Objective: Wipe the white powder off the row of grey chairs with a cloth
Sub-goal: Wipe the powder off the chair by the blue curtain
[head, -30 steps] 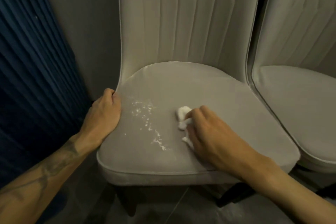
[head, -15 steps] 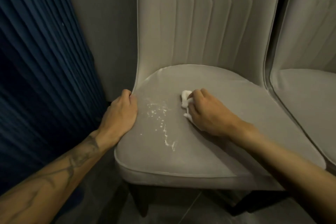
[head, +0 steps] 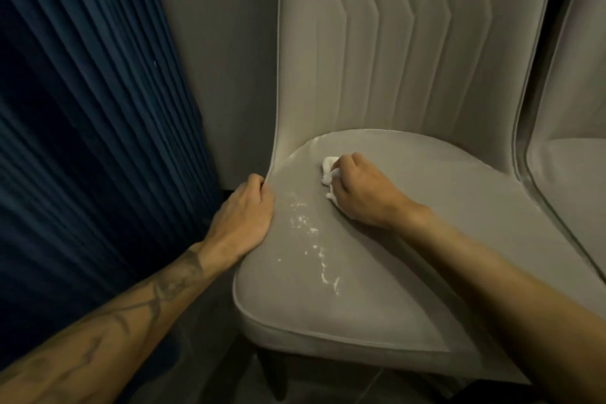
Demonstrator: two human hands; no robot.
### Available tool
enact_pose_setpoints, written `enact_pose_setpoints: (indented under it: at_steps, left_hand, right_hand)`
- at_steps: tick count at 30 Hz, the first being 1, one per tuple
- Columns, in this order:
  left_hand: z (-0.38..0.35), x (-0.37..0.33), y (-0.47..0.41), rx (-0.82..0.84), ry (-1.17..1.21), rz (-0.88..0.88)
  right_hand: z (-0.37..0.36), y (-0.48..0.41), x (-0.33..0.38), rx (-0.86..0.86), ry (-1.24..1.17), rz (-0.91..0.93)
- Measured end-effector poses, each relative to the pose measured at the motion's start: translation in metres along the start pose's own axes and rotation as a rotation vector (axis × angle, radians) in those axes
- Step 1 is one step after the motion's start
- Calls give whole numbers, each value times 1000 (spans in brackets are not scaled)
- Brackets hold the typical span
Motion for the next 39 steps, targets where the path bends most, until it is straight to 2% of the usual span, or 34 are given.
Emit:
enact_pose_setpoints:
  at_steps: [3,6,9,13,18,20,24,26,30,33,36,39]
  left_hand:
    - [5,-7,-23,37,-30,-62]
    - [7,-24,-62,13,-10,-131]
    - [2,-38,-102,17,64,-149]
    - [-10,-38,-138,25,264,-68]
    - [-18,-27,-152,-56,424,-110]
    - [-19,-24,-150,-73,431,-150]
    - [-22,-22,-151,-102,422,-215]
    - [-22,-20,-153,-136,381,-238]
    - [-20,-21,-150,-175,307,-319]
    - [-15,-30,-142,-186,283,-488]
    - [-10,-36,-140,-191,260,-628]
    - [-9,-37,-142,-171,232,-673]
  right_hand:
    - [-7,14,21,-94,-56,106]
    - [-12,29,27,-34,-27,170]
    - [-13,12,15,-8,-7,92]
    - [-20,-23,11,-36,28,-34]
    - [-23,-9,42,-24,4,111]
    - [-19,-16,36,14,5,101]
    - [-25,-47,17,4,81,-43]
    - [-29,-44,28,-13,99,-16]
    - [-20,-8,53,58,27,187]
    - [-17,-26,34,84,43,112]
    - [-25,-47,23,37,81,37]
    - [-24,-28,37,30,80,161]
Point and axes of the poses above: each hand's wrist, its own y-axis away from the middle knuckle, its own z-axis out of the back of the hand, x = y × z, the point moved 3 cm from there along -y, towards the middle knuckle, and after that the axes turned 11 degrees about y, right-handed, at the moved point
